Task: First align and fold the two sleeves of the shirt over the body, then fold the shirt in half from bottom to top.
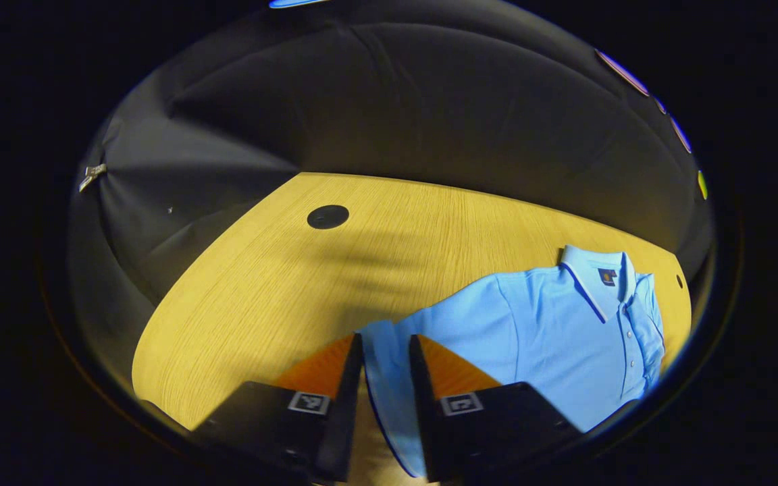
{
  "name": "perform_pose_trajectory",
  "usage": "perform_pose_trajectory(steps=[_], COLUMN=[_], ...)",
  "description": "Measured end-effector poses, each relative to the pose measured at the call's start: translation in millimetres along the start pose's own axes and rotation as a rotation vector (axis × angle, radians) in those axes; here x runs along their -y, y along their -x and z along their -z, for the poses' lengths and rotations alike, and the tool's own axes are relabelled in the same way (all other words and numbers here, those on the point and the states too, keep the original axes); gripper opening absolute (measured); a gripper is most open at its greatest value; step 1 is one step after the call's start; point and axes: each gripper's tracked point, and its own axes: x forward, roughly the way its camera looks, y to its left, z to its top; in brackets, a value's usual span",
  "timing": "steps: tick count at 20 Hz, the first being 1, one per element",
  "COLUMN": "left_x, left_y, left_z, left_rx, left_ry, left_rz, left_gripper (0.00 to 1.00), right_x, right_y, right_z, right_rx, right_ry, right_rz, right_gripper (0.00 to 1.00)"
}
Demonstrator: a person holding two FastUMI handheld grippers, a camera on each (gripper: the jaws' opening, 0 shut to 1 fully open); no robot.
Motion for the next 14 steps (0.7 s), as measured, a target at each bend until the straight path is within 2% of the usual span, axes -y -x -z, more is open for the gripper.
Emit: perform_pose_trajectory(steps=[3, 8, 11, 14], left_x=[4, 25, 67, 123], left_y=[-1, 12, 30, 49], left_z=[-3, -13, -31, -41], left_rx=[0.017, 0.039, 0.079, 0.104], left_ry=[-0.009, -0.112, -0.191, -0.225], left_rz=[-0.024, -0.090, -0.066, -0.007], left_gripper=[0.08, 0.06, 0.06, 0.06], right_x=[7, 16, 20, 21], right_y=[-4, -5, -4, -4], right_z=[-2, -3, -3, -3], right_rx=[0.011, 0.018, 0.020, 0.016], right_ry=[-0.007, -0.004, -0.004, -0.006], right_rz=[-0.007, -0.014, -0.019, -0.025], right_gripper=[0.99, 0.98, 0.98, 0.98])
